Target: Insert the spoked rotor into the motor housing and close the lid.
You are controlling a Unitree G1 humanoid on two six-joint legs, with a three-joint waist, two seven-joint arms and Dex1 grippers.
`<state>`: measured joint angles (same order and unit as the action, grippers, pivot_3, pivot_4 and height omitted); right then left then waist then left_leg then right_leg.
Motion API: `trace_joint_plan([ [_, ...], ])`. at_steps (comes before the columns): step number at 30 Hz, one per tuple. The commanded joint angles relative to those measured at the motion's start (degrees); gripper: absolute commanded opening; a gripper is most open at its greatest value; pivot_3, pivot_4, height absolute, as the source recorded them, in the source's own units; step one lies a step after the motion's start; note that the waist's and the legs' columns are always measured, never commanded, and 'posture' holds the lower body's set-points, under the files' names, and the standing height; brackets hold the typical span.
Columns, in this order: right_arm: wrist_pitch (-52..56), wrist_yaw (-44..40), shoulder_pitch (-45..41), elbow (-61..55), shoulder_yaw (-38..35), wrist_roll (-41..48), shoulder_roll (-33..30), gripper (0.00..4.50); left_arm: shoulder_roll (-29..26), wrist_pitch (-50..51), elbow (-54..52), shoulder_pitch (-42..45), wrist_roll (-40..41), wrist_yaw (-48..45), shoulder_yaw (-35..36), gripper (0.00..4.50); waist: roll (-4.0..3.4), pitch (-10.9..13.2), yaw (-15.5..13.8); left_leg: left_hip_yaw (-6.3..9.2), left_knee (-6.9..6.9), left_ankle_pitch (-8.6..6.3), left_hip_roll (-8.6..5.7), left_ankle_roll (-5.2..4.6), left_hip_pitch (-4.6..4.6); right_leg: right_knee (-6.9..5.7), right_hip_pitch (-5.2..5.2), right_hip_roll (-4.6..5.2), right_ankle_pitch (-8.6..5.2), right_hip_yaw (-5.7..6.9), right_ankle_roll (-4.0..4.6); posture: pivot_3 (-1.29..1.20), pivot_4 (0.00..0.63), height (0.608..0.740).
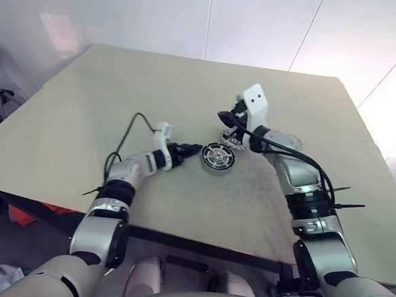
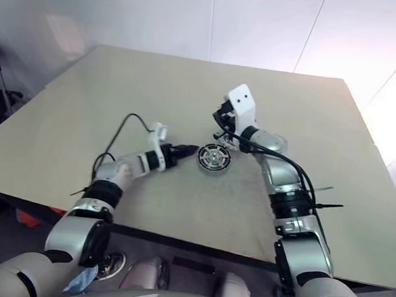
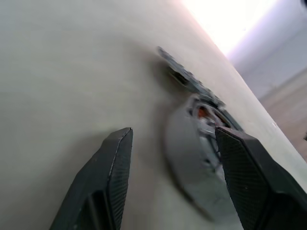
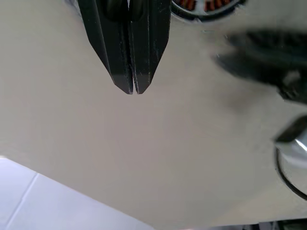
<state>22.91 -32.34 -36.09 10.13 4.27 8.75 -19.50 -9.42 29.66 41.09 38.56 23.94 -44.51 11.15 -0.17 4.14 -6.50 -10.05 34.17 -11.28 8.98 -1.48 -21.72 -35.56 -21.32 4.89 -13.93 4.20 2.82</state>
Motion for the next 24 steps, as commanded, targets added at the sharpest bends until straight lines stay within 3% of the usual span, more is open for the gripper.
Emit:
trace_joint_plan([
  [1,0.6,0.3,1.7,-4.8,-2.4,0.7,-1.7,0.00,-1.8,2.4,-7.0,-1.9,3.0,1.4,2.7,2.90,-0.03,0.0,0.2,0.00,0.00,0.00,0.01,0.00,0.01,0.00,0.02,-0.01,0.00,0.00,0.01,0.00,0.000,0.740],
  [8,5.1,-1.8,10.2,-11.5,-0.5,-0.2,-5.8,0.00,-2.7,5.0,-13.0,-5.2,5.1,4.6,4.6,2.90,-0.05,0.0,-0.4,-0.01,0.06,-0.02,-0.07,-0.07,0.05,0.07,0.13,0.07,0.00,-0.01,0.00,0.00,0.000,0.740],
  [14,7.6,-0.9,11.0,-14.9,2.5,0.3,-2.6,0.00,-1.9,5.8,-14.3,-5.6,5.6,6.0,4.4,2.90,-0.17,0.1,0.0,-0.01,0.01,0.02,-0.02,-0.04,0.17,-0.10,0.10,0.01,-0.01,-0.04,0.00,0.00,0.000,0.740],
  [19,5.8,0.7,13.0,-7.6,5.6,-1.8,1.2,0.00,-1.9,6.4,-15.0,-5.9,6.2,6.9,4.6,2.90,-0.16,0.1,0.4,0.00,0.00,0.07,0.01,0.05,0.15,-0.01,0.12,-0.03,-0.01,-0.04,0.01,0.00,0.000,0.740],
  [24,3.4,0.9,12.8,-6.0,6.0,-3.3,0.8,0.00,-1.8,7.0,-16.1,-6.4,6.7,7.6,4.7,2.90,-0.17,0.1,0.8,-0.01,0.01,0.05,-0.06,0.03,0.18,0.04,0.19,0.02,-0.01,-0.07,0.00,0.00,0.000,0.740],
])
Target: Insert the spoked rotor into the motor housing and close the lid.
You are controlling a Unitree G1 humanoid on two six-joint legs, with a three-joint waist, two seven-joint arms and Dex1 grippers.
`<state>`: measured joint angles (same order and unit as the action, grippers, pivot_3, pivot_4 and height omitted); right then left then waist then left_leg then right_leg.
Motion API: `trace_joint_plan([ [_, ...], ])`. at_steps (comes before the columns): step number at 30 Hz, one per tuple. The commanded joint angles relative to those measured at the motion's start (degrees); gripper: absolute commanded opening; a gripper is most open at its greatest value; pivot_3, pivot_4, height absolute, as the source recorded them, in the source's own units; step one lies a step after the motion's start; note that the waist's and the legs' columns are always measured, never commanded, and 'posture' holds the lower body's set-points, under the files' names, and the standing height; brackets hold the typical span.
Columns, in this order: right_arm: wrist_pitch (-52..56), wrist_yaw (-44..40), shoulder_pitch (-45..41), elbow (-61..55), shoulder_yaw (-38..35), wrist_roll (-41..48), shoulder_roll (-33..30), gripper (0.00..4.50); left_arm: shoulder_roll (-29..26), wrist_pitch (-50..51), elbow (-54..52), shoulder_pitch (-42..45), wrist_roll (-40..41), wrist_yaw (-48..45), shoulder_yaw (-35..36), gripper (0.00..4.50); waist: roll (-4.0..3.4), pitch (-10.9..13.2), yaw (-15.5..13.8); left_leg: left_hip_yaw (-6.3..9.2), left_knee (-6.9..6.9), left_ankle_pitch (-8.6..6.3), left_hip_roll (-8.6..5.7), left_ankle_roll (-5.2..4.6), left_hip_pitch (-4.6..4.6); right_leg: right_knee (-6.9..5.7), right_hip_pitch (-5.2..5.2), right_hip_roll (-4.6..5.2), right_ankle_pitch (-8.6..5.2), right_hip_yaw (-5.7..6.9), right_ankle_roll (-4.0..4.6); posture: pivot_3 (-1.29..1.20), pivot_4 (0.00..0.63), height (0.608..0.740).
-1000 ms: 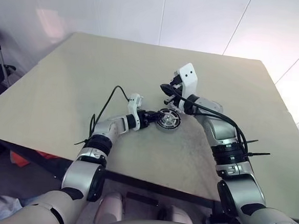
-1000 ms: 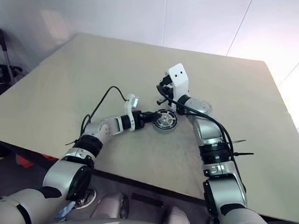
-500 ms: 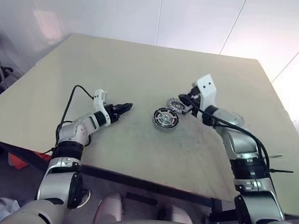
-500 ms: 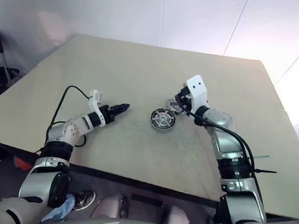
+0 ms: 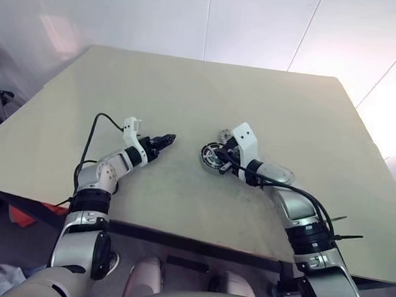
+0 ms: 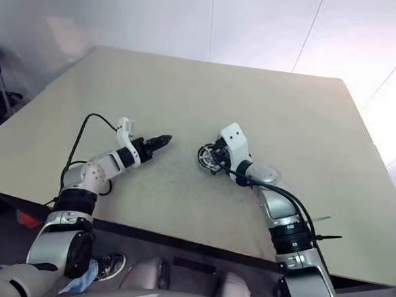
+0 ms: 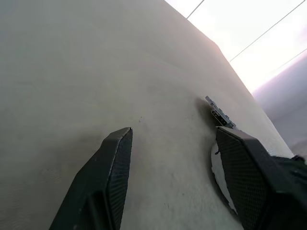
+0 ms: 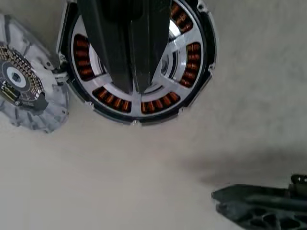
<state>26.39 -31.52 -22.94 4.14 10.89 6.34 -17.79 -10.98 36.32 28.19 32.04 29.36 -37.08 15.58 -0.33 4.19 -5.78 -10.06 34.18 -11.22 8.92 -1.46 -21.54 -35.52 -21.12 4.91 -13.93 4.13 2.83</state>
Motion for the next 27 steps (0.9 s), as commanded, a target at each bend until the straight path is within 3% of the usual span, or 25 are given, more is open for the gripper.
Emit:
trace_joint_plan([
  [1,-0.2,-0.5,-0.6,-1.1,-1.1,-0.4,-1.4,0.00,-0.2,0.4,-3.4,0.0,1.4,0.3,0.2,2.90,-0.01,0.0,0.1,0.00,0.00,0.00,0.00,0.00,0.02,0.00,0.02,0.00,0.00,0.00,0.00,0.00,0.000,0.740],
  [9,-4.0,-13.1,-3.6,-11.4,-3.6,3.9,-11.9,0.00,0.2,0.3,-3.6,0.1,1.9,0.4,-0.3,2.90,-0.01,0.0,0.1,0.01,0.00,0.00,0.01,-0.02,-0.05,0.00,-0.04,0.00,0.00,0.00,-0.02,0.00,0.000,0.740],
  [14,-12.3,-26.9,-5.7,-9.3,2.2,-1.1,-24.0,0.00,0.3,-0.7,-2.1,1.2,1.3,0.4,-0.7,2.90,0.00,0.0,0.0,0.01,0.02,-0.16,0.01,-0.29,-0.03,0.05,0.02,0.00,0.00,0.02,-0.01,0.00,0.000,0.740],
  [17,-23.3,-31.3,-7.8,-2.5,7.2,-8.6,-29.1,0.61,0.6,-1.6,-1.2,1.8,1.0,0.5,-0.8,2.94,0.01,0.0,-0.1,0.01,0.06,-0.20,0.02,-0.35,-0.02,0.08,0.08,0.00,0.00,0.04,-0.01,0.00,0.000,0.740],
  [23,-34.5,-31.8,-14.5,8.2,11.2,-16.1,-27.8,2.67,1.6,-3.2,-1.0,1.3,1.1,1.7,-0.3,2.94,-0.01,0.0,0.5,-0.01,0.12,-0.20,0.02,-0.39,-0.09,-0.04,-0.05,0.01,0.00,0.02,0.00,0.00,0.000,0.740],
  [27,-37.5,-32.4,-18.2,12.1,11.8,-17.3,-24.7,2.67,1.7,-3.6,-2.2,-0.2,1.4,2.6,0.2,2.94,-0.01,0.0,0.4,0.00,0.13,-0.10,0.09,-0.63,-0.18,-0.07,-0.15,-0.05,-0.01,0.05,0.03,0.00,0.000,0.740],
])
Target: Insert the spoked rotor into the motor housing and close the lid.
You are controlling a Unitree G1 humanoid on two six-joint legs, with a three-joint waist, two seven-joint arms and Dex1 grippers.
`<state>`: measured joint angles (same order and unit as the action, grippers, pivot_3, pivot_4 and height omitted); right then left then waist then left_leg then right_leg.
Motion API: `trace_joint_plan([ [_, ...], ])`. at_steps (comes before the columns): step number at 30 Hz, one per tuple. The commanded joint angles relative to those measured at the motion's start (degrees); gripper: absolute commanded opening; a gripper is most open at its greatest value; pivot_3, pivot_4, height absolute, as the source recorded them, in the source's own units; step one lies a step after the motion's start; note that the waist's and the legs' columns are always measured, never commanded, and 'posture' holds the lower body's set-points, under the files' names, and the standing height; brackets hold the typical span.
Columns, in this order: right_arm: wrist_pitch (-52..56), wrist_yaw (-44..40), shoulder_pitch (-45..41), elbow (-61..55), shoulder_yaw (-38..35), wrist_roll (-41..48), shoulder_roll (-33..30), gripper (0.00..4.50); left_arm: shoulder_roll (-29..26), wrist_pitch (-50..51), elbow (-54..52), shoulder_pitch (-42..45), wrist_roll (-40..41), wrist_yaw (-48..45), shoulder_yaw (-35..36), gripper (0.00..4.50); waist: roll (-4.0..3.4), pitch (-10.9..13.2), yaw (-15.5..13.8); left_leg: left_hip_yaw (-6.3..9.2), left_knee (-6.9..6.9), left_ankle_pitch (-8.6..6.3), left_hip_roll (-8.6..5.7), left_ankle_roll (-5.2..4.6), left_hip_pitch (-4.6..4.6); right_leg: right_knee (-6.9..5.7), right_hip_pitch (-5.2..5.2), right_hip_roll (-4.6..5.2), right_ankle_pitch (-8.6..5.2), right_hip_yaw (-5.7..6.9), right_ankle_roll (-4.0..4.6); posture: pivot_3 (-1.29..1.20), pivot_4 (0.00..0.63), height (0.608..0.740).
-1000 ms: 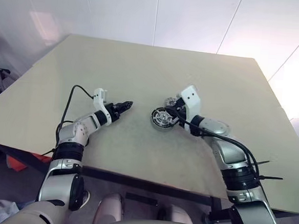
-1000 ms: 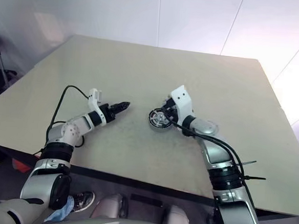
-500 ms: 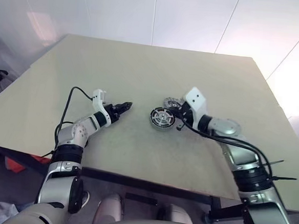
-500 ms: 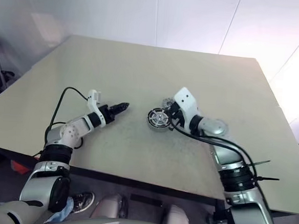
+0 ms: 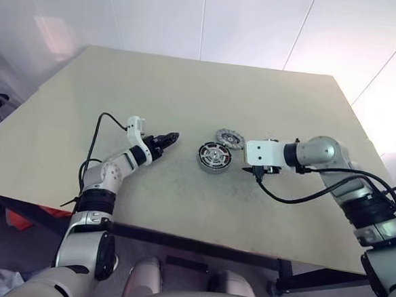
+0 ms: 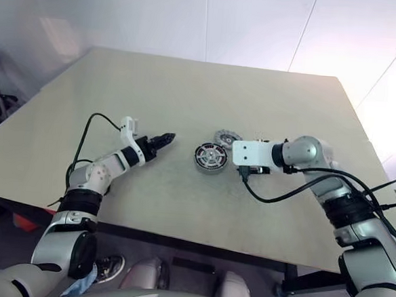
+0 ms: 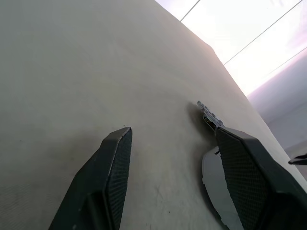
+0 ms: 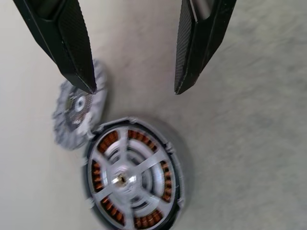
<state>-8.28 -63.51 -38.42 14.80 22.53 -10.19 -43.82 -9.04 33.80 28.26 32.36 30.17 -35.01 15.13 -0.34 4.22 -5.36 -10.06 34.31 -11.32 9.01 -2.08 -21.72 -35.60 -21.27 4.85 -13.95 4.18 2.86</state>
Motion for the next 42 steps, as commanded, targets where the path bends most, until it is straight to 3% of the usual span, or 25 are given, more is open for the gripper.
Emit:
trace_joint_plan([
  [1,-3.5,-0.5,-3.2,2.1,0.3,-1.0,1.8,2.67,-0.3,-1.1,-2.6,-0.8,0.7,0.7,0.8,2.94,0.00,0.0,-0.1,0.00,0.02,-0.02,0.00,-0.03,-0.03,-0.01,-0.02,0.00,0.00,0.01,0.00,0.00,0.000,0.740],
  [7,-5.6,-1.7,-2.4,2.3,1.1,-2.1,3.8,2.67,-0.6,-1.0,-3.8,-2.2,1.0,1.7,1.3,2.94,-0.01,0.0,-0.3,0.00,0.66,-0.25,0.14,-0.41,-0.45,-0.07,-0.07,0.03,0.00,0.17,0.00,0.00,0.000,0.740],
  [32,-14.9,0.2,-4.0,15.1,4.2,-9.2,7.7,2.67,-1.2,-0.3,-4.6,-2.7,0.5,2.3,0.4,2.94,0.00,0.0,0.0,-0.01,0.78,-0.35,0.15,-0.18,-0.08,-0.18,0.25,0.07,0.02,0.15,0.00,0.00,0.000,0.740],
  [40,-15.3,1.0,-4.1,15.5,3.5,-9.3,8.3,0.20,-1.2,-0.4,-4.8,-3.0,0.4,2.8,0.1,2.94,0.06,0.0,0.5,-0.01,0.78,-0.32,0.21,-0.14,0.08,-0.20,0.35,0.03,0.06,0.14,0.07,0.00,0.000,0.740],
  [42,-14.4,1.2,-3.8,15.4,3.0,-9.1,8.4,0.20,-1.1,-0.4,-4.7,-2.9,0.4,2.8,-0.1,2.94,0.05,0.0,0.6,-0.01,0.78,-0.28,0.25,-0.06,0.09,-0.20,0.36,0.00,0.11,0.15,0.13,0.00,0.000,0.740],
])
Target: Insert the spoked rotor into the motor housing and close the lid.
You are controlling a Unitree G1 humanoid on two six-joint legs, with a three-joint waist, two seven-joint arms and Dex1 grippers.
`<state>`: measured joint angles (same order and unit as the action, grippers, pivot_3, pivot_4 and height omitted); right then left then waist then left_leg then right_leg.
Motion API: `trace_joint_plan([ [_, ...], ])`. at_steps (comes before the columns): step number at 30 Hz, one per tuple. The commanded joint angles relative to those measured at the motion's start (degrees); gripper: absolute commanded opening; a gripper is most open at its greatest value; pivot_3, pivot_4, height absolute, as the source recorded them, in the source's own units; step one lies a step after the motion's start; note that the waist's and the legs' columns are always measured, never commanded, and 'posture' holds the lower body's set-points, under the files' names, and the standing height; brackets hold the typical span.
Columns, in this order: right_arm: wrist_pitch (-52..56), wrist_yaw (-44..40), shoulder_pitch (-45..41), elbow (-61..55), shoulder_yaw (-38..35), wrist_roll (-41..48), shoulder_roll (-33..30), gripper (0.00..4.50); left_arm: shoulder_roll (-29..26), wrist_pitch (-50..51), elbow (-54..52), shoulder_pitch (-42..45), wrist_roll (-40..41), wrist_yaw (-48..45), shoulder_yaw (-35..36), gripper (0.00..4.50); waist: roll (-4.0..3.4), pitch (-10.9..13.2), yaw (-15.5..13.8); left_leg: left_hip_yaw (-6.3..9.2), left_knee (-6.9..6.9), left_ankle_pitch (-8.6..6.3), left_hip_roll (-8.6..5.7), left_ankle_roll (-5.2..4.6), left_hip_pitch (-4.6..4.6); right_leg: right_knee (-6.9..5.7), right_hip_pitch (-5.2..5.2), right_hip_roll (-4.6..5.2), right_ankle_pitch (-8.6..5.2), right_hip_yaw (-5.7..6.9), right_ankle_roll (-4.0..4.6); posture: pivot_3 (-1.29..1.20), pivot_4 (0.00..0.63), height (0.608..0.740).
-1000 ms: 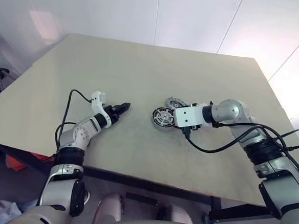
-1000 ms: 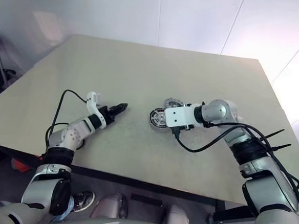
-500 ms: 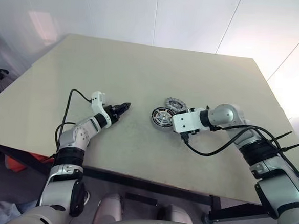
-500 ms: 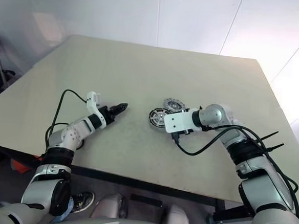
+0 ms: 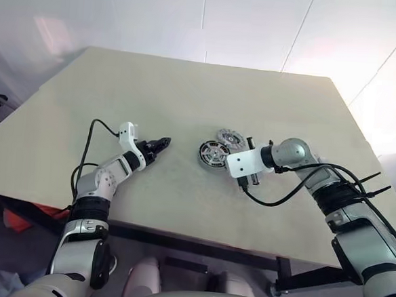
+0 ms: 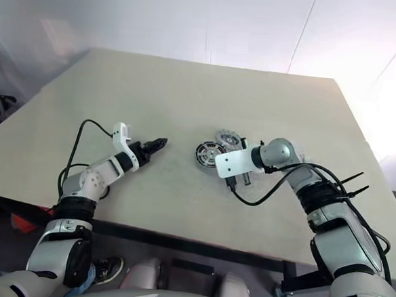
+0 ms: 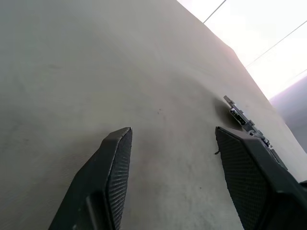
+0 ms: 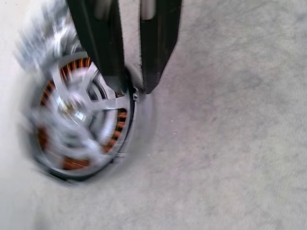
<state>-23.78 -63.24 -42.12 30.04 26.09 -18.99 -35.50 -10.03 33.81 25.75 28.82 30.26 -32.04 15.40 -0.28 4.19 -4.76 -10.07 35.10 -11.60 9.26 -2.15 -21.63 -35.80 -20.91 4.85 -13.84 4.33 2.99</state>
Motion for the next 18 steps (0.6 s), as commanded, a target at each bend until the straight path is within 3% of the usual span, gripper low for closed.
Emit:
trace_joint_plan([
  [1,1.7,1.4,0.0,0.0,-0.8,-0.4,0.1,0.20,-0.1,-0.4,-2.1,0.8,0.3,-0.2,-0.5,2.94,0.00,0.0,0.1,0.00,0.00,0.01,0.01,0.02,0.01,0.00,0.00,0.00,0.01,0.00,0.01,0.00,0.000,0.740],
  [7,6.9,3.0,0.7,-2.5,-2.8,0.6,-0.4,0.20,-0.1,-0.4,-1.7,1.0,0.1,-0.3,-1.0,2.94,0.00,0.0,0.3,-0.01,0.00,0.01,0.00,0.02,0.01,0.03,0.03,0.00,0.02,0.00,0.02,0.00,0.000,0.740],
  [14,28.1,-5.6,5.9,-20.3,-5.9,11.0,0.8,0.20,0.0,-0.3,-2.0,0.6,0.0,-0.2,-1.7,2.94,-0.01,0.0,-0.1,0.00,-0.02,0.02,0.01,-0.10,-0.34,0.05,-0.29,-0.01,0.01,0.02,0.02,0.00,0.000,0.740],
  [18,35.7,-5.3,7.1,-24.4,-5.4,11.7,2.2,0.20,-0.1,-0.3,-2.3,0.3,0.2,-0.1,-1.7,2.94,-0.03,0.0,-0.2,-0.01,-0.06,0.10,0.18,-0.24,-0.54,0.05,-0.53,-0.14,0.01,0.05,0.03,0.00,0.000,0.740],
])
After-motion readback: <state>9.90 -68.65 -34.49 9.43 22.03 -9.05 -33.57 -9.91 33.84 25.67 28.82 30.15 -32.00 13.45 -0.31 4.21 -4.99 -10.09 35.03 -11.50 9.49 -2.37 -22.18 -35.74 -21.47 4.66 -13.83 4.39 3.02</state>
